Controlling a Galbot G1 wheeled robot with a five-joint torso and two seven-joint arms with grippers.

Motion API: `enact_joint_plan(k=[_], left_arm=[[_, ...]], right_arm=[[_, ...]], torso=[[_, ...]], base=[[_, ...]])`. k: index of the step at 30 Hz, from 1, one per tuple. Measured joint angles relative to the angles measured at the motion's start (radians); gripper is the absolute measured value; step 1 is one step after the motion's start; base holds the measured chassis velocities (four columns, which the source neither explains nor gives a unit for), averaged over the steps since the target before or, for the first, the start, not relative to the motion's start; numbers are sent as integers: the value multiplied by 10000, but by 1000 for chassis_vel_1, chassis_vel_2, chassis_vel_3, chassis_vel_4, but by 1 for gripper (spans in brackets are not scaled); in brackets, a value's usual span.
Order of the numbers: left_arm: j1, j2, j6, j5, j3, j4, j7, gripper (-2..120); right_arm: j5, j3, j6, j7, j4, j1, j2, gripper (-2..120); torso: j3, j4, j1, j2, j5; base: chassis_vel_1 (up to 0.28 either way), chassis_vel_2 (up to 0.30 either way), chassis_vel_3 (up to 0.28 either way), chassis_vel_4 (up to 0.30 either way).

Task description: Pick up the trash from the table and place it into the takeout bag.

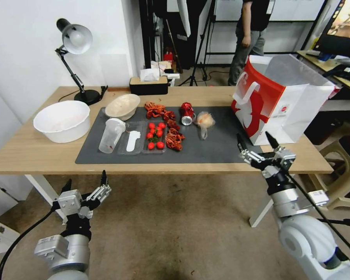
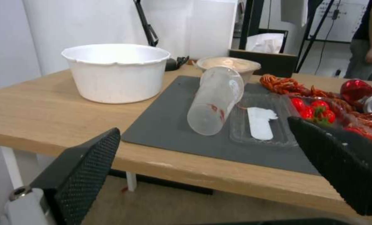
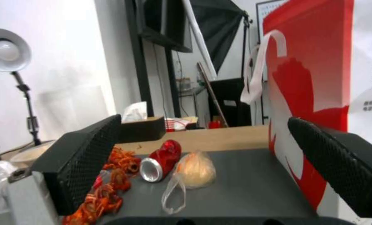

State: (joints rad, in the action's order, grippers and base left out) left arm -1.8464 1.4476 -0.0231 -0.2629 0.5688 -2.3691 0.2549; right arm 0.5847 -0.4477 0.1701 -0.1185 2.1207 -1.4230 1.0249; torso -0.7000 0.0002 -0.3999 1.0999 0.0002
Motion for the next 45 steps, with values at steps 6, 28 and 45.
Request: enact_joint_plan(k=[6,28,45], left_arm=[[76,-171,-52,-149,20,71,38,100],[29,-62,-67,-190,162,113,-26,100],[118,-106,-53,-235,186,348,-11,100]], right_arm=[[579,838,-948,-609,-638,1627,-310,100],[1894,5753,-3531,-2099,-6498,9122,402,100],[1686,6189,-4161,-1893,-8426,9987,1336,100]], torso=[[-1,-4,0,0,-3],[-2,-1,-3,-1,-3],[-1,-2,-2,-1,-3]], base=[[0,0,0,0],[0,0,0,0],[0,0,0,0]])
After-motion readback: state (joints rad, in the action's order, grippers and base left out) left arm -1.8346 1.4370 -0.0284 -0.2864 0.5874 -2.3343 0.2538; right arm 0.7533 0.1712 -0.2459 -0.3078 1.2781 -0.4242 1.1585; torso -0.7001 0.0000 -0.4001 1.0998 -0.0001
